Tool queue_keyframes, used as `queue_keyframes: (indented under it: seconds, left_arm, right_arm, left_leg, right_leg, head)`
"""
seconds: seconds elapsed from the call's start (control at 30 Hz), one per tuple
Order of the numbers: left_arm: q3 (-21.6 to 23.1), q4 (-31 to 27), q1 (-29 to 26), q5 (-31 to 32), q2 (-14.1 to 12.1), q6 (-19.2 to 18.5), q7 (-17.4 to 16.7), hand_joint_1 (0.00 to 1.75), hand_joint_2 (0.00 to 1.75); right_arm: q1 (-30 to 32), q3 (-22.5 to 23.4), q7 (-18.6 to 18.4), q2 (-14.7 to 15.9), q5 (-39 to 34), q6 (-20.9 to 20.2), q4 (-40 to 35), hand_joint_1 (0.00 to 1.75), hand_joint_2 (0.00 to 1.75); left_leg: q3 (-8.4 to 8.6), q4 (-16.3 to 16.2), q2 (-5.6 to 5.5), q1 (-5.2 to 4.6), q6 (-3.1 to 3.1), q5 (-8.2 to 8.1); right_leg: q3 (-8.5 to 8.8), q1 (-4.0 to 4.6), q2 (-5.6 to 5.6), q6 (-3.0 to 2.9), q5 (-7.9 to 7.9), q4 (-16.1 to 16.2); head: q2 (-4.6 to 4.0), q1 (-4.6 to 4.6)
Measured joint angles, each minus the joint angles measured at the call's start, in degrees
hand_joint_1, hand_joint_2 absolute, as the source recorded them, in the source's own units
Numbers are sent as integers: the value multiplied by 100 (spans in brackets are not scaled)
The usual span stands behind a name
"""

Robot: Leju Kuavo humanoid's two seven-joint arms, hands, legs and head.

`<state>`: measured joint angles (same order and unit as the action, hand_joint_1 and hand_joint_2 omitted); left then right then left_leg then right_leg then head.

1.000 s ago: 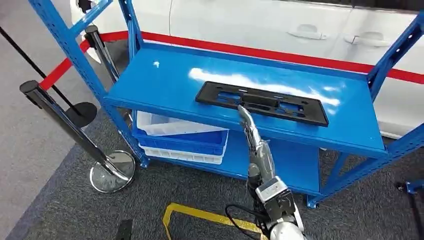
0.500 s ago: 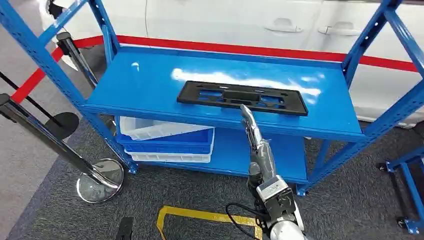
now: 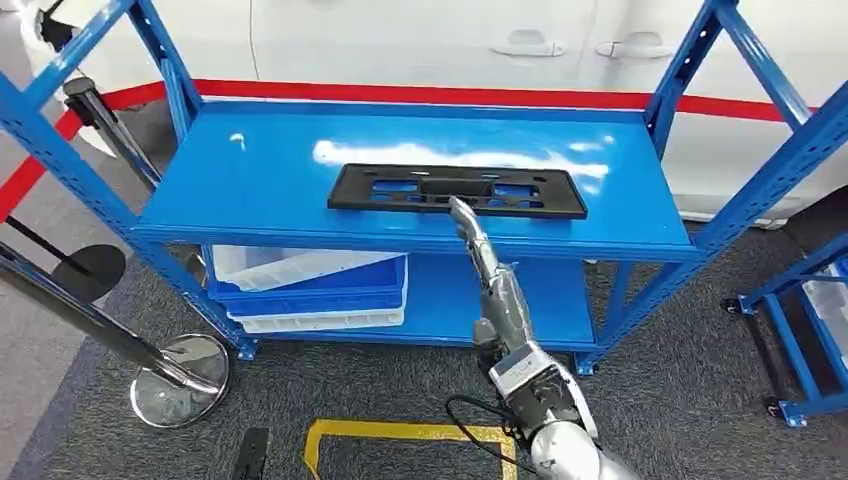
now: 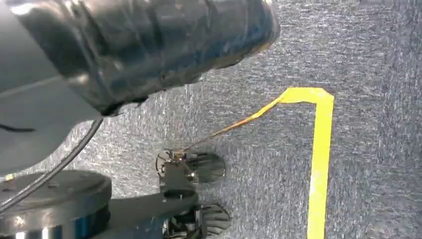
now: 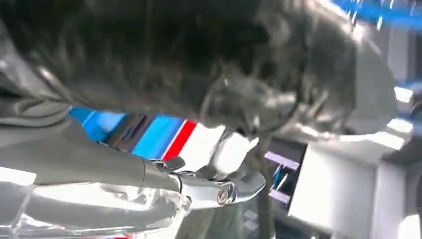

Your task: Take the parts from the cabinet and place them on the table.

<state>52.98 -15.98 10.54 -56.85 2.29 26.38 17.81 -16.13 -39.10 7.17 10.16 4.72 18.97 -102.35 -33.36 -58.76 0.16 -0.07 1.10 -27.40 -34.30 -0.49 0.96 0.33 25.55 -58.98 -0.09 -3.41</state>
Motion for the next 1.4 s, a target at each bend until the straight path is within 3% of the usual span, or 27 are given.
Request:
queue_keyframes:
  seconds: [0.07, 0.17, 0.2, 0.23, 0.27, 0.33, 0.37, 0.5, 0.57, 0.67, 0.73, 0.77, 0.8, 0.87, 0.9, 0.97, 1.0, 1.07, 1.1, 1.13, 1.17, 1.2, 1.23, 1.27, 1.3, 1.37, 1.4]
  left_arm:
    - [0, 0, 7, 44, 2, -9, -11, 0, 0]
    - [2, 2, -29, 26, -7, -18, 37, 0, 0]
    - [2, 2, -55, 11, -15, -22, 70, 0, 0]
    - [2, 2, -83, -20, -26, -28, 99, 0, 0]
    - [2, 2, -112, -50, -31, -31, 131, 0, 0]
    - [0, 2, -183, -138, -35, -33, 221, 0, 0]
    - [-2, 2, -225, -155, -37, -37, 256, 0, 0]
    - [-11, 9, -329, -212, -41, -46, 295, 0, 0]
    - [-18, 11, -353, -293, -42, -42, 275, 0, 0]
    - [-39, 22, -364, -361, -39, -35, 229, 0, 0]
    - [-81, 28, -396, -398, -28, -20, 192, 0, 0]
    - [-96, 39, -411, -404, -26, -2, 170, 0, 0]
    - [-107, 46, -419, -391, -26, 18, 171, 0, 0]
    - [-114, 55, -411, -374, -28, 85, 223, 0, 0]
    - [-120, 57, -404, -376, -33, 94, 271, 0, 0]
    - [-142, 57, -411, -383, -31, 92, 361, 0, 0]
    - [-144, 59, -425, -367, -31, 90, 376, 0, 0]
    - [-146, 59, -433, -341, -33, 83, 387, 0, 0]
    - [-146, 59, -424, -332, -33, 76, 391, 0, 0]
    - [-146, 59, -418, -330, -33, 72, 402, 0, 0]
    - [-146, 59, -420, -324, -33, 59, 407, 0, 0]
    - [-146, 61, -423, -321, -33, 55, 409, 0, 0]
    - [-146, 61, -430, -310, -33, 39, 407, 0, 0]
    - [-146, 63, -438, -295, -33, 24, 404, 0, 0]
    - [-146, 63, -440, -273, -33, 2, 402, 0, 0]
    - [-146, 63, -438, -258, -31, -33, 400, 0, 0]
    - [-146, 63, -438, -254, -31, -44, 400, 0, 0]
  right_arm:
    - [-153, -22, 0, -22, 59, -111, 72, 0, 0]
    - [-496, -127, 4, -81, 190, -294, 278, 0, 0]
    - [-589, -162, 9, -116, 230, -343, 374, 0, 0]
    - [-674, -188, 13, -149, 254, -389, 466, 0, 0]
    - [-756, -223, 24, -177, 253, -430, 547, 0, 0]
    - [-908, -258, 76, -231, 253, -500, 658, 0, 0]
    - [-985, -269, 94, -269, 247, -509, 719, 0, 0]
    - [-1133, -367, 147, -350, 236, -597, 960, 0, 0]
    - [-1240, -407, 192, -396, 229, -656, 1078, 0, 0]
    - [-1413, -461, 249, -483, 229, -664, 1259, 0, 0]
    - [-1415, -487, 262, -511, 229, -644, 1366, 0, 0]
    - [-1419, -507, 275, -533, 236, -629, 1444, 0, 0]
    - [-1428, -514, 286, -551, 260, -594, 1484, 0, 0]
    - [-1481, -524, 299, -590, 359, -476, 1556, 0, 0]
    - [-1488, -527, 293, -601, 418, -395, 1580, 0, 0]
    - [-1475, -533, 240, -601, 523, -244, 1628, 0, 0]
    - [-1466, -535, 221, -601, 575, -183, 1657, 0, 175]
    - [-1465, -531, 197, -592, 629, -116, 1694, 0, 175]
    - [-1472, -533, 190, -590, 647, -102, 1709, 0, 175]
    - [-1474, -533, 173, -588, 658, -86, 1720, 0, 0]
    - [-1459, -533, 144, -586, 660, -72, 1737, 0, 175]
    - [-1444, -531, 122, -573, 669, -61, 1755, 0, 0]
    - [-1433, -531, 114, -555, 677, -54, 1779, 0, 0]
    - [-1429, -531, 96, -535, 680, -54, 1801, 0, 0]
    - [-1430, -529, 79, -520, 686, -57, 1816, 0, 0]
    - [-1440, -524, 63, -509, 713, -57, 1818, 0, 0]
    - [-1449, -522, 61, -507, 717, -59, 1823, 0, 0]
  left_leg:
    - [40, 115, 16, 46, 106, 74]
    - [14, 114, 32, 32, 136, 88]
    - [8, 111, 39, 29, 136, 88]
    - [10, 107, 40, 29, 136, 88]
    - [13, 103, 39, 29, 135, 86]
    - [34, 74, 29, 29, 126, 59]
    - [31, 57, 26, 29, 101, 37]
    - [-51, 31, 33, 4, 11, 69]
    - [-95, -69, 18, 24, -69, -35]
    - [-615, -1139, 14, 47, -158, -568]
    - [-905, -1681, 15, 52, -174, -675]
    - [-886, -1606, 15, 54, -170, -562]
    - [-733, -1270, 14, 54, -157, -318]
    - [-218, -203, 0, 53, -95, 187]
    - [-104, -10, -33, 31, -69, 103]
    - [-121, 30, -34, 7, -48, 122]
    - [-122, 27, -34, 2, -30, 122]
    - [-75, 139, -1, 75, 60, 191]
    - [-66, 166, -1, 65, 86, 201]
    - [-67, 166, 0, 62, 104, 205]
    - [-67, 166, 3, 56, 107, 203]
    - [-68, 164, 8, 55, 113, 199]
    - [-69, 162, 10, 55, 113, 198]
    - [-67, 159, 10, 55, 110, 196]
    - [-66, 146, 9, 57, 106, 191]
    - [-60, 95, 7, 60, 81, 149]
    - [-74, 74, 5, 48, 53, 130]
  right_leg:
    - [-35, 2, -32, 57, 86, -41]
    - [-555, -9, -46, 87, 738, -1246]
    - [-709, -10, -47, 94, 818, -1589]
    - [-742, -12, -48, 94, 769, -1661]
    - [-654, -16, -52, 89, 607, -1493]
    - [-203, -21, -71, 59, 90, -578]
    - [-34, -15, -91, 33, 27, -180]
    - [24, 38, -72, -29, 97, -50]
    - [52, -12, -80, -96, 58, 13]
    - [47, -8, -85, -155, 54, 16]
    - [45, -2, -84, -160, 57, 4]
    - [46, -1, -76, -165, 61, -1]
    - [51, -1, -64, -164, 62, -3]
    - [60, -1, -35, -156, 67, -3]
    - [43, 27, -32, -132, 74, -8]
    - [31, 22, -27, -77, 55, 4]
    - [40, 16, -27, -51, 43, 31]
    - [19, 21, -28, 22, 102, -3]
    - [-40, 35, -41, 43, 242, -169]
    - [-211, 27, -44, 50, 471, -548]
    - [-419, 20, -44, 61, 678, -1009]
    - [-604, 17, -44, 69, 810, -1390]
    - [-718, 12, -45, 76, 839, -1609]
    - [-708, -2, -45, 81, 732, -1561]
    - [-577, -13, -49, 79, 517, -1270]
    - [-93, -25, -80, 60, 5, -285]
    - [17, -14, -103, 47, 105, -94]
  head:
    - [0, 6]
    - [0, 26]
    - [0, 26]
    - [0, 31]
    - [0, 28]
    - [0, 28]
    - [0, 31]
    - [0, 22]
    - [0, 22]
    - [0, -20]
    - [0, -20]
    - [0, -26]
    - [0, -22]
    - [0, -26]
    - [0, -20]
    - [0, -15]
    - [0, -17]
    - [0, -13]
    - [0, 4]
    - [0, 28]
    - [0, 22]
    - [0, 28]
    - [0, 26]
    - [0, 28]
    - [0, 28]
    - [0, 31]
    - [0, 24]
